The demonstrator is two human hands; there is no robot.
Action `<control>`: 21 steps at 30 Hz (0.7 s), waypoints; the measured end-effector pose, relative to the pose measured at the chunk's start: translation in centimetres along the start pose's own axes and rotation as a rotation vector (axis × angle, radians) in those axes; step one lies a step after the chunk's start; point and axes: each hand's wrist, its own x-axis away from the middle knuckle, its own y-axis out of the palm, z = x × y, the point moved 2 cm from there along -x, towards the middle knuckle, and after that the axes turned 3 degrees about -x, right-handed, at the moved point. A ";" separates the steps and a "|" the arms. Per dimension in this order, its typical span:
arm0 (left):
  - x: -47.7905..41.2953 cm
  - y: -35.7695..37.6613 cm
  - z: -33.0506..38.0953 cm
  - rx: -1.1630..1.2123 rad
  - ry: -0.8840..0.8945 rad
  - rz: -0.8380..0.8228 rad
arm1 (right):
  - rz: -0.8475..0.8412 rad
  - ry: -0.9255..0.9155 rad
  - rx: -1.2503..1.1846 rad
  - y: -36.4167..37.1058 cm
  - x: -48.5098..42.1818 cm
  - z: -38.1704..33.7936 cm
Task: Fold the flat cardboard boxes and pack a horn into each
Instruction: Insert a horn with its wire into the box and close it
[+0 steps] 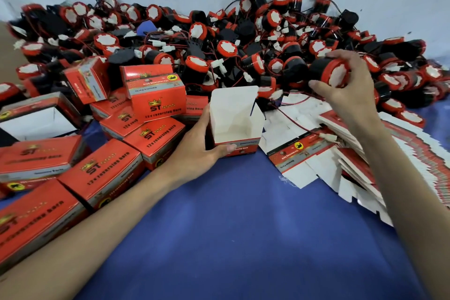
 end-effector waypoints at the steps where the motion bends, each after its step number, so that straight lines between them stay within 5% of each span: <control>1: 0.1 0.0 0.0 0.005 -0.003 -0.002 | -0.043 -0.013 -0.058 -0.1 0.1 -0.5; 10: 0.2 -0.2 0.4 0.014 -0.012 -0.009 | -0.275 0.138 -0.896 0.6 1.0 -5.2; 14: 0.3 -0.2 0.5 0.034 -0.001 -0.023 | -0.349 0.037 -0.690 1.8 1.8 -7.2; 21: 0.2 -0.3 0.4 0.037 -0.028 -0.071 | -0.803 -0.482 0.113 5.7 4.6 -8.5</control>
